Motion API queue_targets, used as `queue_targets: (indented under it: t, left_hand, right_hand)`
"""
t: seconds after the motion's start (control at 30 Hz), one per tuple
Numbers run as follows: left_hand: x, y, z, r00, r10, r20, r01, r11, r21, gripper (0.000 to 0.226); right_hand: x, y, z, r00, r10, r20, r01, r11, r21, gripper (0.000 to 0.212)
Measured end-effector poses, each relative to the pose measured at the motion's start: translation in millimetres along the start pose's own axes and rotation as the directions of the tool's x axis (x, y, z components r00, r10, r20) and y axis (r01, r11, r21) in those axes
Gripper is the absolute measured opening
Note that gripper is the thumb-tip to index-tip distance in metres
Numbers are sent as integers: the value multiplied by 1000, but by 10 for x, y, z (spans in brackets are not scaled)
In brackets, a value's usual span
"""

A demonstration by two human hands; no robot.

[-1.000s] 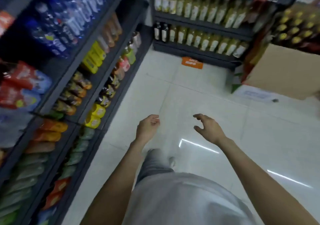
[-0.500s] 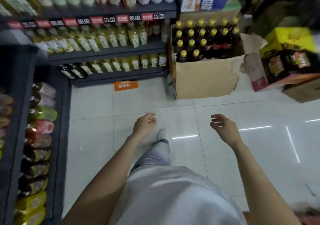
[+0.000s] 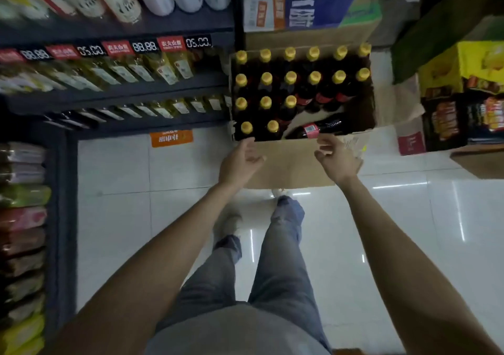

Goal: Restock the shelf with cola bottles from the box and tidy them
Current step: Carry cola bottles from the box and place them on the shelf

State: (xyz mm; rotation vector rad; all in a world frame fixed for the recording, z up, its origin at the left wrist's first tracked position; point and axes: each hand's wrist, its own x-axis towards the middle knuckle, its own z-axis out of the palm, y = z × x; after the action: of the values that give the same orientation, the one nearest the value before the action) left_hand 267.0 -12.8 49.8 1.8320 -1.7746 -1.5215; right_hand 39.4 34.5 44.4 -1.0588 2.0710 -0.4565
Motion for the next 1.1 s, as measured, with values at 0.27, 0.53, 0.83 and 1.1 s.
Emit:
queue_targets:
  t: [0.27,0.53,0.83,1.1]
  left_hand:
    - [724,264,656,969,-192,-152,194,981,-3,62]
    - [1083,233,987,881,-286,-377,340,937,82,72]
    - [1286,345,1425,690,-434,-580,520,854,-21,84]
    - [1319,265,1448,635,-436,-637,493,864,-100,72]
  right_hand:
    - [1409,50,61,950,-183,253,224,964,-144,67]
    - [1907,207,516,881,-267,390,315,947,-65,78]
    - [1895,292,552,888,-412,206,425,905,-21,69]
    - [1626,180,-7,886,-424,186,371,890,265,76]
